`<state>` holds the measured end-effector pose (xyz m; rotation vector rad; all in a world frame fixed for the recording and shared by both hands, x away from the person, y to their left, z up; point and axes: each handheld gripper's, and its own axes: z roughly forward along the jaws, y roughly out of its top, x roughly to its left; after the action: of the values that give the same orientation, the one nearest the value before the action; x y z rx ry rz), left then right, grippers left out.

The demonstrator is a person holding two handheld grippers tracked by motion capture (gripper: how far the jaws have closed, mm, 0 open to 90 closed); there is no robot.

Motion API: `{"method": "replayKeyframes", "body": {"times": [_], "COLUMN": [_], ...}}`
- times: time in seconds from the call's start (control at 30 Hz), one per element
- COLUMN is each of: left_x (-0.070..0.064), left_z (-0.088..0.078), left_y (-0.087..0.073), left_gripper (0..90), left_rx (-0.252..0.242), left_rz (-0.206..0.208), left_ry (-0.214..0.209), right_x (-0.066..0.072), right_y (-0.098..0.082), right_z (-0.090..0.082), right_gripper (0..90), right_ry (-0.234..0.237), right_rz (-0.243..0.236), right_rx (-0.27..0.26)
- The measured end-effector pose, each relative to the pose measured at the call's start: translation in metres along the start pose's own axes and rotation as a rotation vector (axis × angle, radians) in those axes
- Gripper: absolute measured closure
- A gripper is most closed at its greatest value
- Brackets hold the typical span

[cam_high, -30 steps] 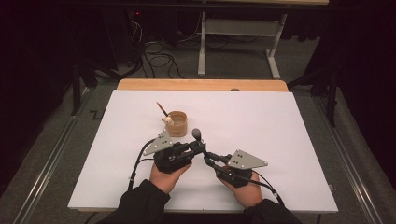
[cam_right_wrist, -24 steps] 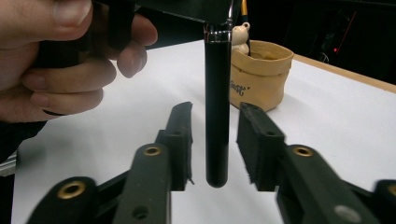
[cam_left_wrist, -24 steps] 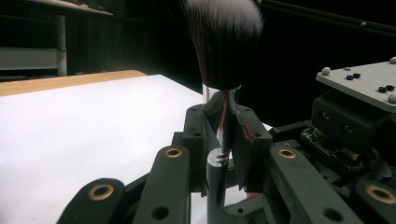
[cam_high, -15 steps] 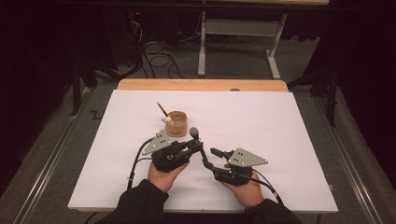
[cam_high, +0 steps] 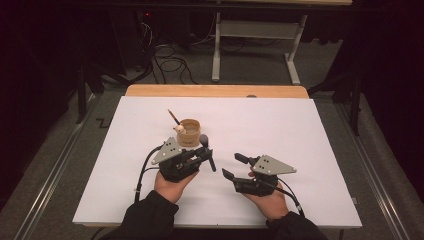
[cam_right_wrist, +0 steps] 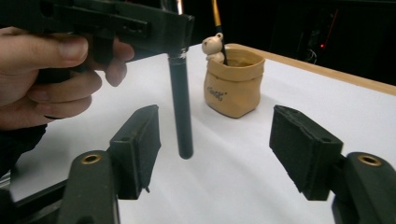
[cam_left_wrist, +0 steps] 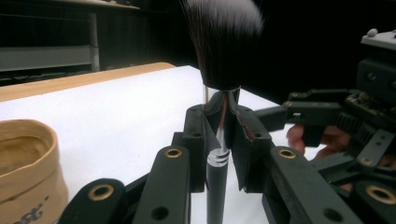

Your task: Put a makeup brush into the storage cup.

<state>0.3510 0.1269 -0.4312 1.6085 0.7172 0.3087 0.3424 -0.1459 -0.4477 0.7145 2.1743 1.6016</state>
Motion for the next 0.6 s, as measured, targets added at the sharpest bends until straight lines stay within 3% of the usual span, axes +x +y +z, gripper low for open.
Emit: {"method": "replayKeyframes", "body": {"times": [0.6], "left_x": [0.014], "left_z": [-0.012], "left_y": [0.005], "left_gripper": [76.7], "left_rx": [0.024], "left_rz": [0.024], "left_ry": [0.074], "right_x": [-0.023], "right_y": [0.008], "right_z": [-0.022], "right_gripper": [15.0], "right_ry": [-0.060], "right_rz": [0.035], "right_rx": [-0.002]}}
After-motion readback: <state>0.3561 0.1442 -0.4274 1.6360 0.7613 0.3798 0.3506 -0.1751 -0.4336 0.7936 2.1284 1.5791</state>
